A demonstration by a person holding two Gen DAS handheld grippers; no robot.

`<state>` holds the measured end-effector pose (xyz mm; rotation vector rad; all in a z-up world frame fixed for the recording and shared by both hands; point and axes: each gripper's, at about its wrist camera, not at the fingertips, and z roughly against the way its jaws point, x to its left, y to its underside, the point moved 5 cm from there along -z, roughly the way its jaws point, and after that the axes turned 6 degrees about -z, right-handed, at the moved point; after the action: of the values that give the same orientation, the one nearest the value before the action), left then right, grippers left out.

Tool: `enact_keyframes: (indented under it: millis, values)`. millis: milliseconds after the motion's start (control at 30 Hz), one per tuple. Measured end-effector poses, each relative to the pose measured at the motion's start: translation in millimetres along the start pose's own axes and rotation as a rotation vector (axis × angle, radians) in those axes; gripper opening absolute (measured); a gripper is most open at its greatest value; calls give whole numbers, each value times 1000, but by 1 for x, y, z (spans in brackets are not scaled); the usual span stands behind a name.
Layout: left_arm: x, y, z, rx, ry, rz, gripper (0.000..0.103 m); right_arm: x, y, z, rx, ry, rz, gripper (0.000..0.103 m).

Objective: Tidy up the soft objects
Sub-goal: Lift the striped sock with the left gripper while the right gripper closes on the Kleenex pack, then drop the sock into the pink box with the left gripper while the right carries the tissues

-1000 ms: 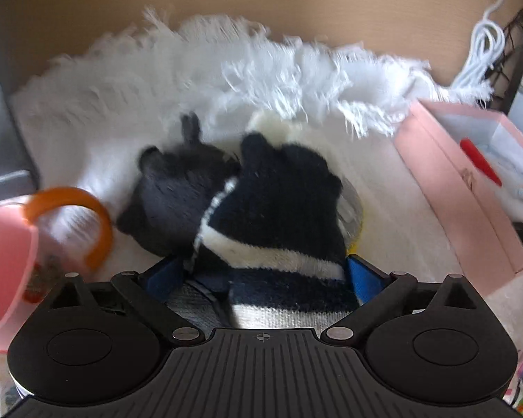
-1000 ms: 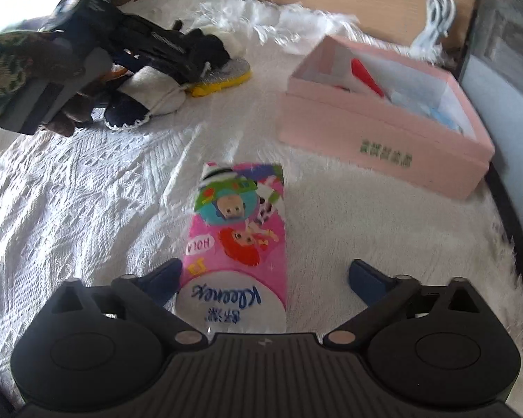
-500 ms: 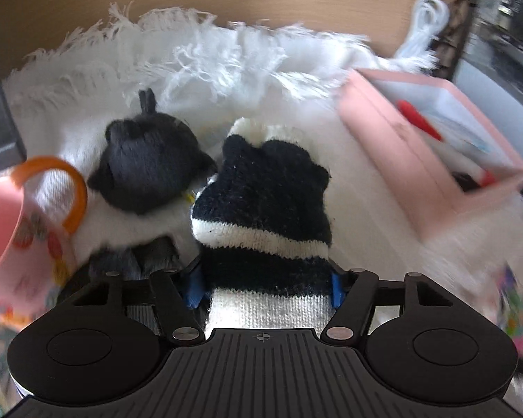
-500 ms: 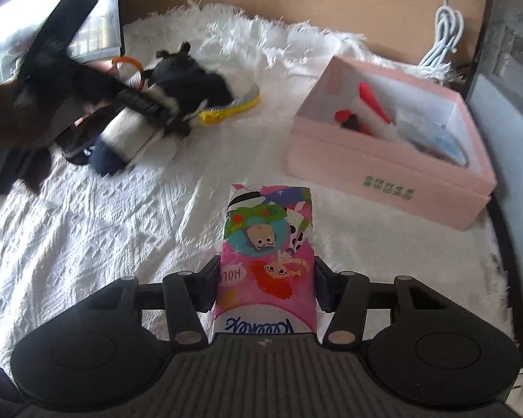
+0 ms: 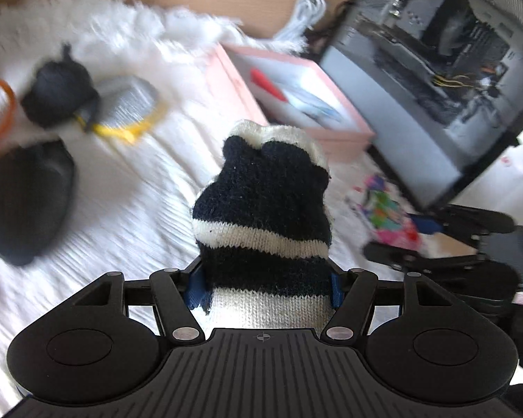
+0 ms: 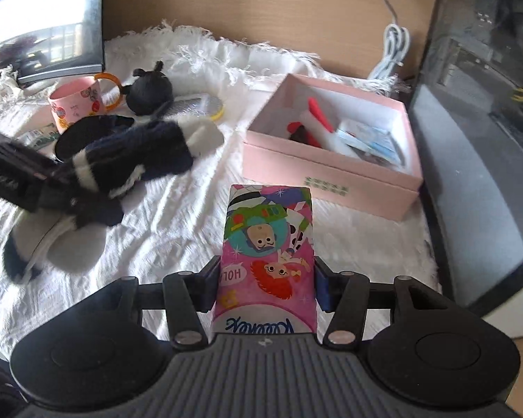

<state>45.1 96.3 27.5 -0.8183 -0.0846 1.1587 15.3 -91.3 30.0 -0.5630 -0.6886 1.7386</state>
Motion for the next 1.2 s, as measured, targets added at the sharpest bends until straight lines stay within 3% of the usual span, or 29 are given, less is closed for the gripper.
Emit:
enact_keyframes:
  millis: [167, 333, 533, 633, 767, 933, 1000, 1200]
  values:
    - [-6, 4, -11, 17, 258, 156, 68, -13, 8, 8, -19, 49, -37, 52]
    - [-5, 2, -15, 55, 310, 194, 68, -20, 14, 12, -48, 110, -66, 52]
    - [-26, -8, -24, 118, 172, 60, 68, -31, 29, 25, -68, 138, -111, 52]
    - [-39, -40, -24, 47, 160, 41, 68, -33, 31, 34, -85, 156, -91, 52]
    - [-52, -103, -36, -81, 71, 48, 68, -39, 26, 45, -120, 148, -91, 52]
    - [-60, -179, -90, -163, 60, 130, 69, -50, 18, 43, -137, 160, -109, 52]
    - [-61, -201, -118, -193, 18, 156, 69, -52, 17, 40, -134, 161, -108, 52]
    - [-68, -220, -190, -184, -79, 152, 70, -62, 20, 31, -98, 163, -99, 52]
